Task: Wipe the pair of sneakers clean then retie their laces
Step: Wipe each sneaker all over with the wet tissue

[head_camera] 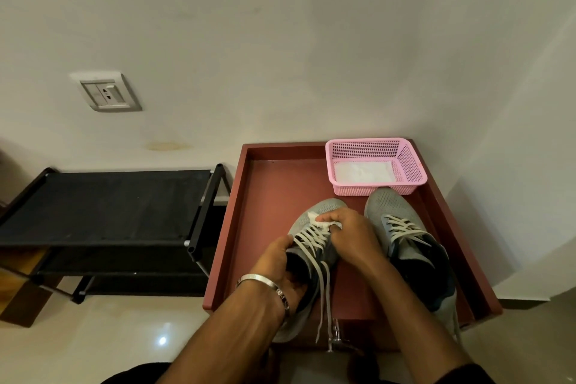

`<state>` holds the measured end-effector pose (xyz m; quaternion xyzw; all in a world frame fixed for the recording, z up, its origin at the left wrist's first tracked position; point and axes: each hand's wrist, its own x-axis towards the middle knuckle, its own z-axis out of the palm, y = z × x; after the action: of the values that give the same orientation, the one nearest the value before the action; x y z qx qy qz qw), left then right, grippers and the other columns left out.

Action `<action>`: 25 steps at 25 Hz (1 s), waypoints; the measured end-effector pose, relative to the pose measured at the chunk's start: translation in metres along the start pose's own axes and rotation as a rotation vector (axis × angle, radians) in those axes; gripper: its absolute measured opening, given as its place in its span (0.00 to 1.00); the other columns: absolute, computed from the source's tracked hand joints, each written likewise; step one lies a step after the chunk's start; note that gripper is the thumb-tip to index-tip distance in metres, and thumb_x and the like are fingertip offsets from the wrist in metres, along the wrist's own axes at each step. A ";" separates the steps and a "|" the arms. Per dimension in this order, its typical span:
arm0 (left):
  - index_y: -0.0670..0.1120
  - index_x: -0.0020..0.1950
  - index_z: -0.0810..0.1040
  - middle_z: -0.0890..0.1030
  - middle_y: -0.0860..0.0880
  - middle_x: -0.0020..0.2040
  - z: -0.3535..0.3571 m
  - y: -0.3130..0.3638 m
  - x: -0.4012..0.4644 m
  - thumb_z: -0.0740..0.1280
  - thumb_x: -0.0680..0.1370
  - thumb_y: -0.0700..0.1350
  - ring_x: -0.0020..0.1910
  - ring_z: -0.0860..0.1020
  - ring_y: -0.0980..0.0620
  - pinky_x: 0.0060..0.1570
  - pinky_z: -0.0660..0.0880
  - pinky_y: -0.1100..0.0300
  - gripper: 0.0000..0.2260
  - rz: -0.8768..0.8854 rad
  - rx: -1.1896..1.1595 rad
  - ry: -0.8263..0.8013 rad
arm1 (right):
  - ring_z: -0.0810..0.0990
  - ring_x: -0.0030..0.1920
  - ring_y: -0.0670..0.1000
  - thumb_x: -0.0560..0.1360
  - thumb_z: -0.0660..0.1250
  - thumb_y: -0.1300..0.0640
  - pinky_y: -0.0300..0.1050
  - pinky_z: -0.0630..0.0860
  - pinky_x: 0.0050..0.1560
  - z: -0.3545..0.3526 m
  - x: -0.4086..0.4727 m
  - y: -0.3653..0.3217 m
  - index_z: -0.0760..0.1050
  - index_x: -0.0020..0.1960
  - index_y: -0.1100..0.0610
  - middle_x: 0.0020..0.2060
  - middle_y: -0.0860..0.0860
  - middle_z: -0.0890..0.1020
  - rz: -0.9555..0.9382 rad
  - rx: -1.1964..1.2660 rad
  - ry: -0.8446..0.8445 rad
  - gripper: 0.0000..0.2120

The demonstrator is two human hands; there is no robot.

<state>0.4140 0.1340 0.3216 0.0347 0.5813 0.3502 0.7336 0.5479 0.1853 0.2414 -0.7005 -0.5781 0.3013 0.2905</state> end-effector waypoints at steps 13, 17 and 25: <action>0.39 0.57 0.80 0.85 0.40 0.49 -0.011 -0.014 0.035 0.61 0.78 0.48 0.47 0.82 0.41 0.48 0.78 0.49 0.16 0.212 -0.017 0.021 | 0.80 0.54 0.48 0.74 0.62 0.68 0.39 0.75 0.54 -0.003 -0.002 -0.004 0.84 0.52 0.52 0.53 0.48 0.83 -0.068 0.051 0.160 0.17; 0.42 0.54 0.83 0.86 0.43 0.49 -0.029 -0.009 0.042 0.61 0.80 0.46 0.52 0.84 0.44 0.58 0.78 0.47 0.13 0.433 0.226 -0.029 | 0.78 0.52 0.46 0.76 0.63 0.70 0.26 0.70 0.50 -0.008 -0.006 -0.013 0.83 0.55 0.57 0.51 0.49 0.81 -0.226 0.077 0.492 0.15; 0.37 0.41 0.76 0.75 0.44 0.34 -0.039 -0.028 0.046 0.67 0.78 0.41 0.36 0.73 0.51 0.35 0.72 0.62 0.09 0.573 0.392 -0.008 | 0.78 0.52 0.48 0.72 0.65 0.73 0.36 0.74 0.54 0.006 -0.008 -0.016 0.84 0.51 0.58 0.49 0.48 0.82 -0.378 -0.092 0.368 0.16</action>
<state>0.3966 0.1248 0.2583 0.3382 0.6015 0.4234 0.5870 0.5316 0.1801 0.2502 -0.6355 -0.6492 0.0827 0.4097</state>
